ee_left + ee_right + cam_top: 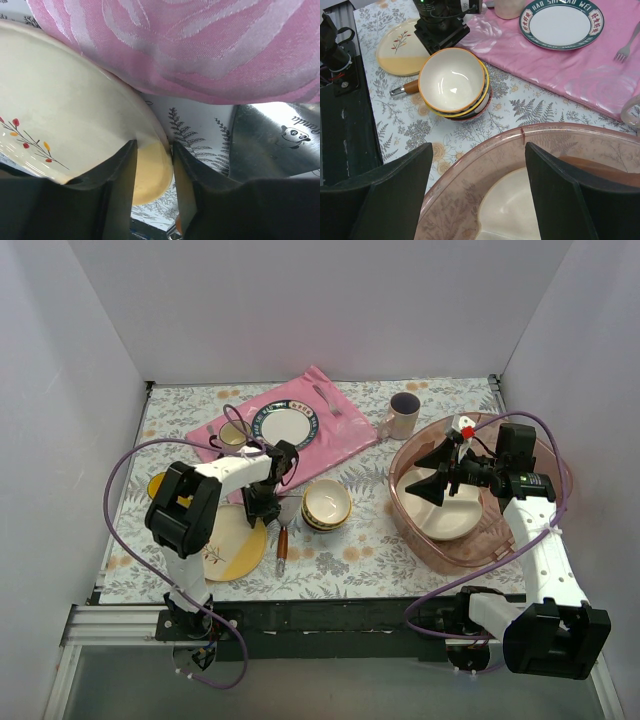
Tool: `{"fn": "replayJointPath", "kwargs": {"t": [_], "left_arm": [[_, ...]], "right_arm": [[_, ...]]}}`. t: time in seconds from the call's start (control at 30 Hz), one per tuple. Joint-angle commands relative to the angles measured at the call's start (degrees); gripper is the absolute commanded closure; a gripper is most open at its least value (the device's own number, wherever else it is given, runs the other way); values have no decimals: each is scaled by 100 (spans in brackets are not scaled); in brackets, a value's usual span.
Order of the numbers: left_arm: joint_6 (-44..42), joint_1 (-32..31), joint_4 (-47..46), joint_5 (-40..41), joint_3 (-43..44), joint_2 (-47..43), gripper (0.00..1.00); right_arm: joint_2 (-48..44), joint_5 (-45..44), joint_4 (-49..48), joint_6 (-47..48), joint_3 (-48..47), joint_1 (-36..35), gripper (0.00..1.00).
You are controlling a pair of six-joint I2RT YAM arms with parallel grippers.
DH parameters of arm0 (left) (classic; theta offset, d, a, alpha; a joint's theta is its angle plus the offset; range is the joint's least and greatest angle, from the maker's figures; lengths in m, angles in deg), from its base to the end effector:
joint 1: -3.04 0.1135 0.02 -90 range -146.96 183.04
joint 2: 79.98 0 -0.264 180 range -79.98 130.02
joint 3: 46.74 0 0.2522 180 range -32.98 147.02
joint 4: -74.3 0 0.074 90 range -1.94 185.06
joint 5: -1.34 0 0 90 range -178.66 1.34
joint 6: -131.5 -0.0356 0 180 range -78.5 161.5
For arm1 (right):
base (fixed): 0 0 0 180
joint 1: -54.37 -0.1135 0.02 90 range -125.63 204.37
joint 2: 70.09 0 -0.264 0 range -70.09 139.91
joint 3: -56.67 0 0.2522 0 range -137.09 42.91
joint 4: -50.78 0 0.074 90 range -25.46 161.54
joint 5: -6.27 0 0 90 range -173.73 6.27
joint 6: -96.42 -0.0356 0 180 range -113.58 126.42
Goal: Place the mixed dishes into the plastic bin
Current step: Pick up the plate at the center of the board.
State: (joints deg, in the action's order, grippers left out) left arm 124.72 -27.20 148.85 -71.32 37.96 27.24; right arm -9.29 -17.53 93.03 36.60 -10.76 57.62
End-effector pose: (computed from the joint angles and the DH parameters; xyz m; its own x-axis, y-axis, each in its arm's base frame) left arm 0.2799 -0.1509 0.1619 -0.6101 -0.7415 -0.2792 -0.7909 0.5915 0.1571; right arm 0.2151 0.0204 0.3216 -0.1408 -0.1952 -0.9706 -0.9145 0.4013 0.0520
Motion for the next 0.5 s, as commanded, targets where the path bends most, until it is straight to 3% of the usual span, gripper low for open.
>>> {"fn": "replayJointPath", "kwargs": {"t": [0.0,0.2,0.3,0.47], "left_arm": [[-8,9,-147,252,148,220,72],[-52,0,-85,269,298,352,83],[-34,0,-112,261,298,317,100],[1,-8,-138,147,280,-25,100]], "right_arm": [[-120,148,-125,41,23,-17,18],[-129,157,-124,50,23,-17,18],[-129,157,-116,50,23,-8,18],[-121,183,-37,111,-47,-26,18]]}}
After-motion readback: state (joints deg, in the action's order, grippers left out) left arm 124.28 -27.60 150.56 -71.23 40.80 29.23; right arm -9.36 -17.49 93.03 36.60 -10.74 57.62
